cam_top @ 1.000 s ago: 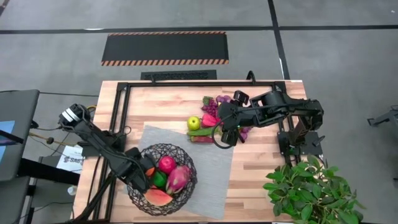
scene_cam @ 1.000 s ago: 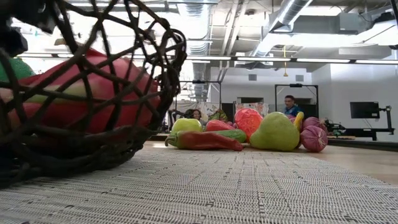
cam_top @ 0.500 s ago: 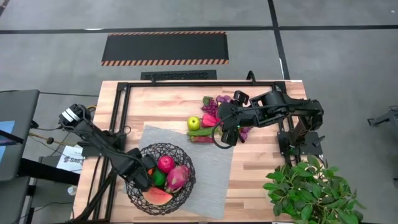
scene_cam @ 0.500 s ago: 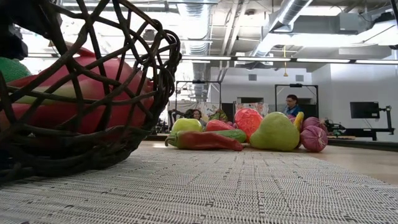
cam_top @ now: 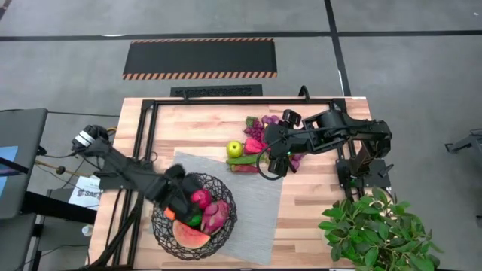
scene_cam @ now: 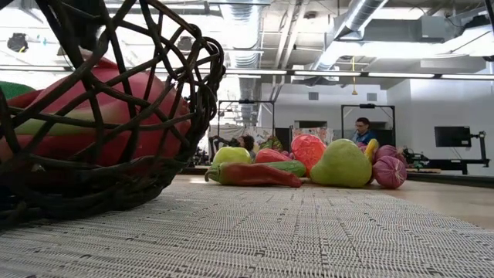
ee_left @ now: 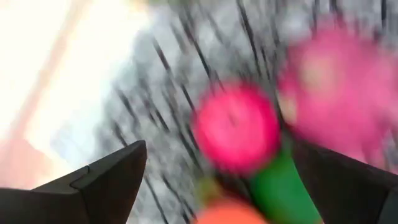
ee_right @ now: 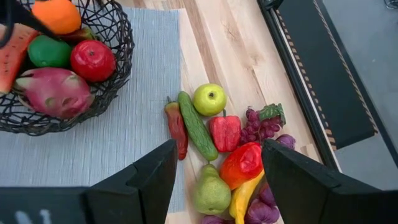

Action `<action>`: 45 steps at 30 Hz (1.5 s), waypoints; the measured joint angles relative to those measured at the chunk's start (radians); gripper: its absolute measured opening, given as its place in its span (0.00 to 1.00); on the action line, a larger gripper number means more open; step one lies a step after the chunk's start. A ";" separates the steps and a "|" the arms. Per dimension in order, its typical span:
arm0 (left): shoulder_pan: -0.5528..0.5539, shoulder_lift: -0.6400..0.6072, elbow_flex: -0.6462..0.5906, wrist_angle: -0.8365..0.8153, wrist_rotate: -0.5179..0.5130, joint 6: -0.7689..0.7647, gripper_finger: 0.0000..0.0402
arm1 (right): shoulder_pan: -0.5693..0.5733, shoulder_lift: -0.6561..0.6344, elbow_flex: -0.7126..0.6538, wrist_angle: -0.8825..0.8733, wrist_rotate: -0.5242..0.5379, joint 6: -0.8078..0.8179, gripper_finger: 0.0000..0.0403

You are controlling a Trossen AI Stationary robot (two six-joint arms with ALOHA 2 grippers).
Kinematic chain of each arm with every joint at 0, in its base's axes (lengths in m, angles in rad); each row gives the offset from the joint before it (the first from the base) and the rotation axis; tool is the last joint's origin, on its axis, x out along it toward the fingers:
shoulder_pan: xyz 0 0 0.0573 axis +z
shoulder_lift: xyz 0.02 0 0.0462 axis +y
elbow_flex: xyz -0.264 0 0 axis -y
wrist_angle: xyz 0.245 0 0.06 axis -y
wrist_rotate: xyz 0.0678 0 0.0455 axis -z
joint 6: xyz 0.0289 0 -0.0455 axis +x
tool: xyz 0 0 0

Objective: Build produce basket
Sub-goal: Put the green apple into the mesh basket

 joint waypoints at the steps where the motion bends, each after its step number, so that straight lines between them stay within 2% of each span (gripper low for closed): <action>1: 0.027 0.000 0.013 0.004 -0.040 0.035 0.96 | 0.000 0.000 0.000 0.000 0.000 -0.001 0.63; 4: 0.136 0.000 0.033 0.057 -0.117 0.154 0.96 | 0.000 0.000 0.000 0.000 0.000 -0.001 0.63; 8: 0.279 0.011 0.032 0.218 -0.221 0.384 0.96 | 0.000 0.000 0.000 0.000 0.000 -0.004 0.63; 10: 0.351 0.033 0.032 0.331 -0.242 0.513 0.96 | 0.000 0.000 0.000 0.000 0.000 -0.007 0.63; 14: 0.488 0.097 0.033 0.547 -0.170 0.721 0.96 | 0.000 0.000 0.000 0.000 0.000 -0.010 0.63; 18: 0.589 0.191 0.032 0.677 -0.095 0.843 0.96 | 0.000 0.000 0.000 0.000 -0.001 -0.010 0.63; 23: 0.663 0.324 0.031 0.680 -0.052 0.886 0.96 | 0.000 0.000 0.000 0.000 -0.002 -0.010 0.63; 31: 0.708 0.465 0.031 0.734 -0.002 0.883 0.96 | 0.000 0.000 0.000 0.000 -0.002 -0.009 0.63; 37: 0.709 0.476 0.031 0.722 0.003 0.866 0.96 | 0.000 0.000 0.000 0.000 -0.003 -0.009 0.63; 45: 0.709 0.407 0.032 0.715 -0.014 0.871 0.96 | 0.000 0.000 0.000 0.000 -0.003 -0.009 0.63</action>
